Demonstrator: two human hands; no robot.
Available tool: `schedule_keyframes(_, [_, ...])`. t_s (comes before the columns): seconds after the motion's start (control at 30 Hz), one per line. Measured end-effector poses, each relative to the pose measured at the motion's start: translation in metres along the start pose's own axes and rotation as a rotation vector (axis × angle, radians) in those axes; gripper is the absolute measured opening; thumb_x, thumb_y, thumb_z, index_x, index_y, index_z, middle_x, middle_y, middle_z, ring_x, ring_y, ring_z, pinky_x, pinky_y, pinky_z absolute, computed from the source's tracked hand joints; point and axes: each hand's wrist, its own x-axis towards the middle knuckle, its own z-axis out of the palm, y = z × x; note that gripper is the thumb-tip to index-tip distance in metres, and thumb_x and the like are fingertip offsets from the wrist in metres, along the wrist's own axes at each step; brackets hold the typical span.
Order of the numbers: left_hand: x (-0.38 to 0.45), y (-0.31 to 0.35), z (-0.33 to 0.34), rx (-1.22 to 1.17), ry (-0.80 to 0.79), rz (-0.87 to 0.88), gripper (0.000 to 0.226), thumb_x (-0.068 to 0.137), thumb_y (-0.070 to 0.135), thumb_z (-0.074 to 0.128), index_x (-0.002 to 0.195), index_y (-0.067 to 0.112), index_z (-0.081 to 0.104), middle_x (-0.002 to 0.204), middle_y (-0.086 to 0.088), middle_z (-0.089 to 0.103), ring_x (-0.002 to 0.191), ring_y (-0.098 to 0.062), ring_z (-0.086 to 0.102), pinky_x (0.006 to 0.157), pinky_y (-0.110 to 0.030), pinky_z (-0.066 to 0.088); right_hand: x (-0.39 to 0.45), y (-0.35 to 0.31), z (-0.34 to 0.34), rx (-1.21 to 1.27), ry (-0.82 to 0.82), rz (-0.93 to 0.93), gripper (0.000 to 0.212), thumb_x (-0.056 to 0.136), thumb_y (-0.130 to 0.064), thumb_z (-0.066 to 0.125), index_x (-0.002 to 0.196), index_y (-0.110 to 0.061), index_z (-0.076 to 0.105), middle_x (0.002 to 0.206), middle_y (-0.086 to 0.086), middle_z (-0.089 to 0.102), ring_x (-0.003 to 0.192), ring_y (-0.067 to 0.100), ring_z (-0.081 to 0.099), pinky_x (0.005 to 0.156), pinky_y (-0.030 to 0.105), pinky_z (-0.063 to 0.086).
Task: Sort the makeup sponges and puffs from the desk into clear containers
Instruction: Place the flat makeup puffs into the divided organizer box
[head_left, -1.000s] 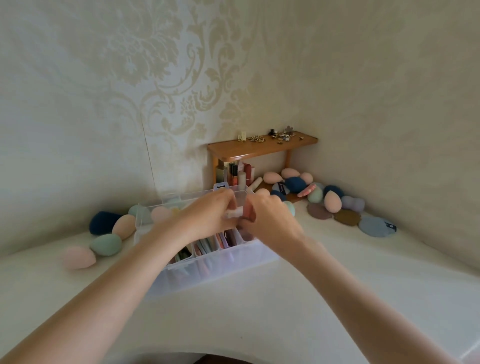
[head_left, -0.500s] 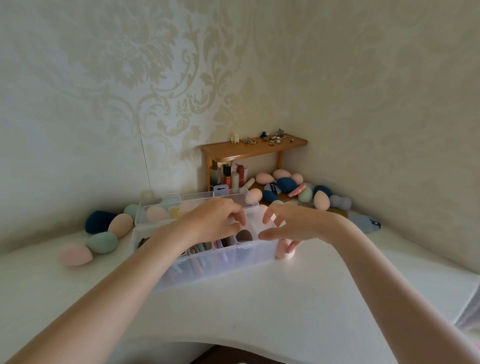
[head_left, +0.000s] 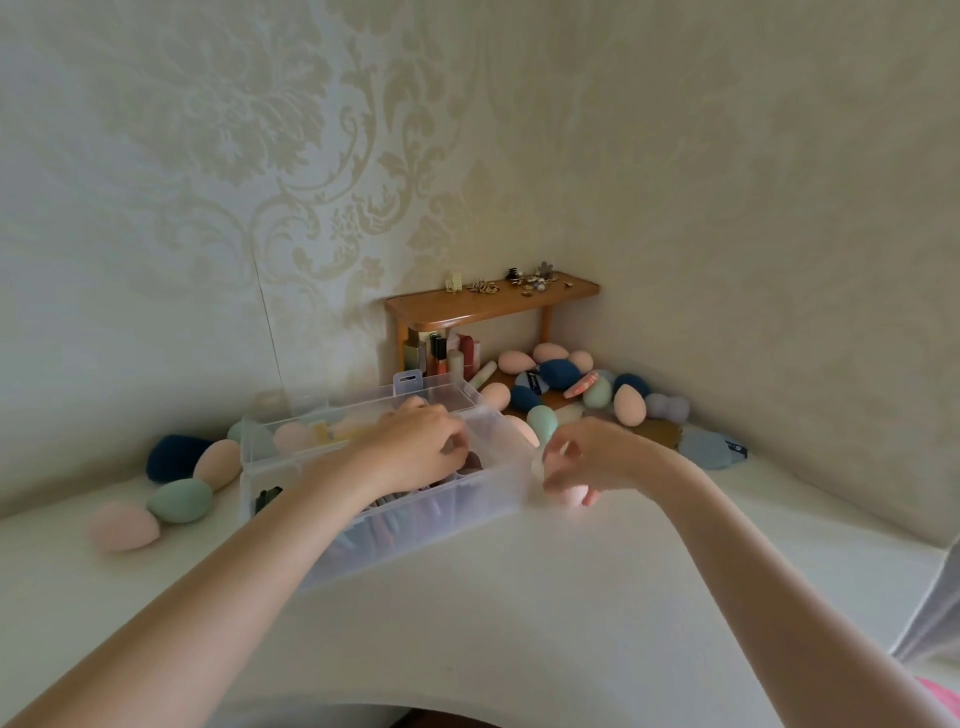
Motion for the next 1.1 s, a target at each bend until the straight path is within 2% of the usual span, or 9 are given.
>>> schedule_keyframes(0.07, [0.0,0.0,0.0,-0.01,-0.008,-0.003,0.026,0.096,0.027,0.042,0.113,0.018,0.059,0.12,-0.002,0.054,0.121,-0.02,0.037,0.102,-0.038,0.035,0.013,-0.002,-0.006,-0.001,0.265,0.007,0.034,0.086,-0.019,0.058,0.12,-0.012,0.053,0.09,0.001,0.063,0.065,0.011,0.056,0.049,0.016,0.038])
schedule_keyframes(0.2, [-0.001,0.0,0.001,-0.015,0.002,-0.003,0.025,0.096,0.028,0.042,0.109,0.016,0.059,0.117,-0.002,0.054,0.119,-0.019,0.037,0.097,-0.036,0.035,0.046,-0.012,-0.018,0.254,0.584,-0.007,0.036,0.089,-0.016,0.053,0.122,-0.006,0.043,0.113,0.011,0.054,0.088,0.021,0.046,0.052,0.021,0.029])
schedule_keyframes(0.37, [0.002,-0.002,-0.001,-0.008,-0.013,0.002,0.025,0.095,0.029,0.043,0.109,0.017,0.06,0.115,-0.002,0.056,0.119,-0.021,0.038,0.097,-0.038,0.037,0.083,-0.023,-0.011,0.131,0.556,-0.084,0.036,0.092,-0.017,0.05,0.126,-0.007,0.047,0.133,0.016,0.046,0.119,0.032,0.045,0.093,0.036,0.037])
schedule_keyframes(0.47, [0.005,-0.005,-0.002,-0.016,-0.034,-0.004,0.025,0.094,0.029,0.044,0.109,0.018,0.06,0.115,-0.002,0.057,0.118,-0.022,0.038,0.099,-0.041,0.037,0.091,-0.026,-0.008,-0.057,0.466,-0.228,0.043,0.093,-0.008,0.045,0.135,-0.014,0.043,0.134,0.012,0.049,0.12,0.03,0.048,0.092,0.032,0.038])
schedule_keyframes(0.6, [0.011,-0.009,-0.002,-0.034,-0.028,0.009,0.021,0.093,0.027,0.046,0.105,0.018,0.061,0.11,0.001,0.06,0.114,-0.02,0.039,0.097,-0.04,0.039,0.097,-0.005,-0.017,0.162,0.535,-0.201,0.056,0.09,0.004,0.041,0.14,-0.02,0.036,0.13,0.01,0.052,0.117,0.029,0.053,0.098,0.037,0.045])
schedule_keyframes(0.8, [0.018,-0.006,0.0,-0.038,-0.03,-0.009,0.015,0.091,0.025,0.047,0.096,0.02,0.061,0.096,0.004,0.059,0.113,-0.019,0.041,0.091,-0.038,0.041,0.09,0.033,-0.041,-0.157,0.497,0.069,0.044,0.094,-0.007,0.045,0.137,-0.009,0.041,0.134,0.018,0.051,0.121,0.033,0.05,0.095,0.036,0.042])
schedule_keyframes(0.97, [0.013,-0.006,0.003,-0.056,0.001,0.005,0.018,0.093,0.024,0.046,0.098,0.017,0.062,0.09,0.004,0.053,0.104,-0.016,0.039,0.089,-0.035,0.038,0.096,0.033,-0.028,-0.131,0.407,0.077,0.036,0.096,-0.01,0.036,0.128,-0.012,0.053,0.132,0.013,0.055,0.117,0.031,0.054,0.094,0.034,0.045])
schedule_keyframes(1.03, [0.009,-0.009,0.0,-0.091,0.011,0.035,0.02,0.094,0.022,0.046,0.1,0.017,0.064,0.095,0.002,0.059,0.102,-0.014,0.04,0.088,-0.032,0.038,0.094,0.028,-0.029,-0.045,0.474,0.088,0.032,0.096,-0.011,0.04,0.121,-0.007,0.059,0.122,0.014,0.059,0.109,0.03,0.056,0.075,0.029,0.049])
schedule_keyframes(1.1, [0.006,-0.014,-0.004,-0.136,0.022,0.062,0.022,0.094,0.018,0.045,0.102,0.017,0.066,0.103,0.004,0.062,0.099,-0.013,0.049,0.087,-0.028,0.042,0.085,0.019,-0.036,0.071,0.595,0.061,0.026,0.094,-0.01,0.044,0.11,-0.003,0.063,0.102,0.016,0.062,0.089,0.027,0.056,0.051,0.024,0.036])
